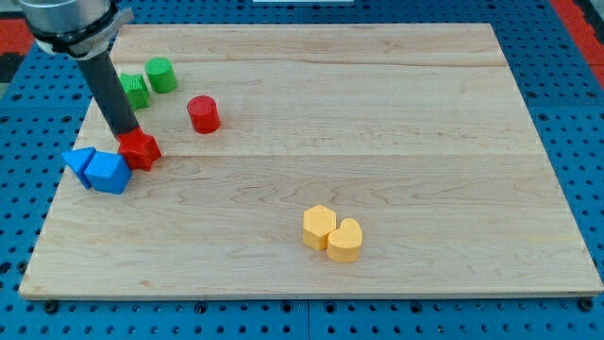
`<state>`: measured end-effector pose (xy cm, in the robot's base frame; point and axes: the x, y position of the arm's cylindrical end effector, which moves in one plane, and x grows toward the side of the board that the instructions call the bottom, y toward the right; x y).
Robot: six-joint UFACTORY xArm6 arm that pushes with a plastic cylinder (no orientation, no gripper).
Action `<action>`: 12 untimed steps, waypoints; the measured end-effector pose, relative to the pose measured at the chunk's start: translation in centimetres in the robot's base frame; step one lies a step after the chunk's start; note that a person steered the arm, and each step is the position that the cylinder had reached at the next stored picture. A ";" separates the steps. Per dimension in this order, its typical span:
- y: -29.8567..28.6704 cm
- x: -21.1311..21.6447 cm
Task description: Form a semi circle with green starred blocks and the blue blocks
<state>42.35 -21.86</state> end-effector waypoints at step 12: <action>-0.1 -10.6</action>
<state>31.73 -21.97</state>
